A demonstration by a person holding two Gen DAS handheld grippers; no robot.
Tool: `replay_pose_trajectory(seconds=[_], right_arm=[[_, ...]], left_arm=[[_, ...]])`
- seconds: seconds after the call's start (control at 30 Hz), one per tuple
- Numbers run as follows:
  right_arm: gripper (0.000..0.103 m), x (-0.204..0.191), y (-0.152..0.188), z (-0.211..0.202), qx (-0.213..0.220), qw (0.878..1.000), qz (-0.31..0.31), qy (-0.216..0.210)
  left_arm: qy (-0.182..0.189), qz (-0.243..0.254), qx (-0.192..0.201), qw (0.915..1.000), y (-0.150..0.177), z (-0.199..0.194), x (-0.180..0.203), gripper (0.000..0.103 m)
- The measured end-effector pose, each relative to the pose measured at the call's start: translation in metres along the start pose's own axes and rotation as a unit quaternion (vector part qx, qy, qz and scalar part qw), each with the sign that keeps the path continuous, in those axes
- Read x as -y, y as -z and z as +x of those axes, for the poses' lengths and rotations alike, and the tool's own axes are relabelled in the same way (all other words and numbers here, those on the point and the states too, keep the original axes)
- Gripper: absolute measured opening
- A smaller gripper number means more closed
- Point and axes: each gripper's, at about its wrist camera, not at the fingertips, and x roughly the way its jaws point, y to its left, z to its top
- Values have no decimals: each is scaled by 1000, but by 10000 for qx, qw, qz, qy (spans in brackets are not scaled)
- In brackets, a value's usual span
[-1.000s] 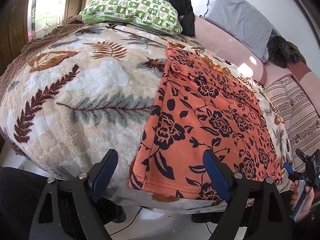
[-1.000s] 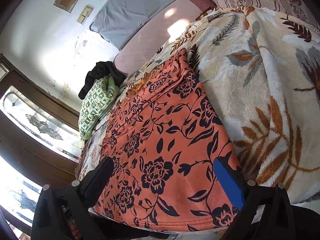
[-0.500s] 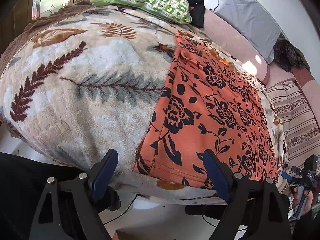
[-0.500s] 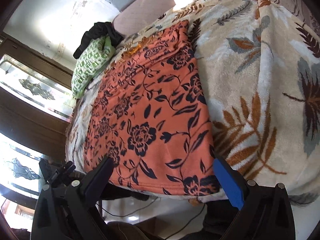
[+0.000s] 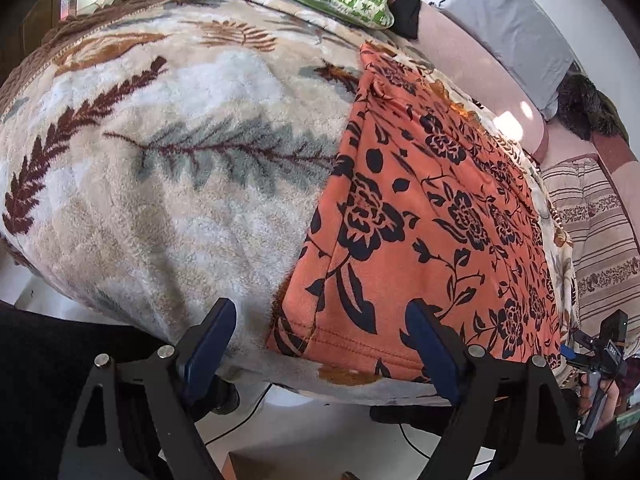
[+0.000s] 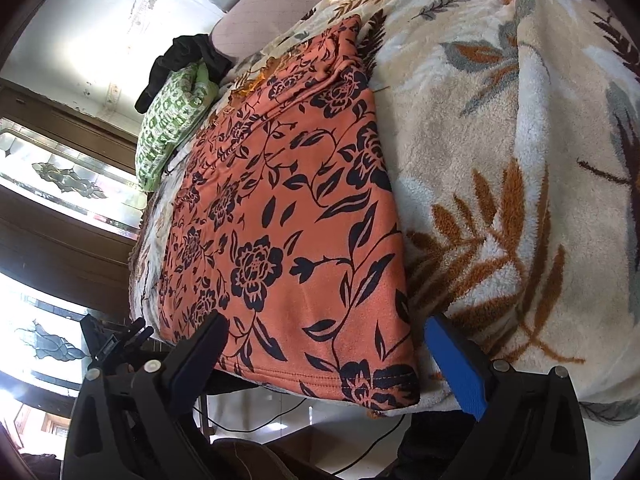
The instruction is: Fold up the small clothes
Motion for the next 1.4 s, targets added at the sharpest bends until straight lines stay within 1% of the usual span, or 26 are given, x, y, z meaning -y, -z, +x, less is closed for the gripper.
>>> replay_pose_trajectory(seconds=[0.07, 0.1, 0.13, 0.23, 0.3, 0.37, 0.43, 0.5, 0.53, 0.63, 0.7, 0.77, 0.8, 0.83, 0.87, 0.9, 0.93, 1.03, 1.1, 1.13, 1.17, 1.2, 1.27, 1.3, 1.37, 1.4], right_arm=[[84, 2, 1, 7, -169, 9998, 46, 95], [71, 2, 2, 9, -241, 9996, 31, 125], [66, 1, 3, 11, -288, 9995, 1, 139], [65, 1, 5, 10, -282, 9996, -11, 100], [65, 4, 5, 12, -304, 9994, 71, 131], [67, 8, 3, 16, -398, 9990, 173, 135], [67, 8, 3, 15, -418, 9990, 155, 100], [67, 7, 4, 15, -431, 9990, 135, 52], [65, 7, 5, 14, -425, 9990, 120, 14], [61, 4, 8, 12, -425, 9990, 83, -76], [61, 8, 10, 13, -442, 9989, 158, -24], [62, 12, 9, 16, -505, 9983, 277, -38], [62, 11, 8, 15, -518, 9983, 249, -54], [60, 9, 8, 16, -546, 9983, 191, -76], [55, 7, 9, 17, -595, 9981, 126, -136], [34, 6, 11, 19, -666, 9976, 102, -158], [27, 6, 12, 21, -709, 9974, 119, -87], [26, 10, 11, 22, -725, 9970, 244, -146], [26, 9, 12, 15, -577, 9968, 284, -484], [26, 8, 12, 12, -532, 9956, 302, -714], [26, 9, 13, 12, -522, 9949, 318, -799], [27, 11, 13, 15, -561, 9953, 370, -700], [29, 18, 12, 23, -691, 9945, 566, -540], [29, 15, 10, 23, -699, 9948, 519, -520], [24, 8, 9, 24, -753, 9950, 421, -501], [16, 7, 8, 24, -765, 9950, 427, -485]], left_arm=[[123, -4, -1, 9999, 1, 0, 1, 85], [151, 50, 38, 9999, 1, -1, 3, 84], [196, 94, 62, 9997, 2, -3, 5, 84], [184, 246, 62, 9995, 3, -1, 10, 84], [14, 174, -120, 9998, 3, 9, 6, 84], [70, 39, -293, 9995, 4, 16, 2, 83], [100, 170, -260, 9995, 4, 13, 6, 65], [78, 262, -304, 9992, 4, 14, 8, 33], [113, 247, -342, 9990, 4, 15, 7, 30], [124, 222, -349, 9991, 4, 15, 7, 31], [210, 274, -352, 9988, 3, 19, 11, 50], [127, 393, -355, 9985, 4, 20, 17, 50], [71, 489, -355, 9981, 4, 20, 20, 46], [40, 574, -358, 9977, 5, 20, 22, 36], [36, 637, -415, 9971, 4, 22, 22, 14], [112, 615, -461, 9970, 4, 23, 22, 13], [130, 603, -473, 9970, 3, 23, 22, 12], [295, 619, -358, 9970, 2, 14, 26, 10], [323, 609, -252, 9973, -1, 10, 27, 11], [284, 528, -305, 9977, -2, 14, 24, 13], [217, 414, -459, 9979, -3, 23, 20, 14], [197, 359, -575, 9975, -2, 30, 17, 14], [177, 425, -558, 9974, -3, 29, 20, 14], [175, 502, -551, 9971, -5, 28, 23, 13], [314, 576, -519, 9965, -8, 24, 28, 10], [383, 621, -498, 9961, -11, 20, 31, 9]])
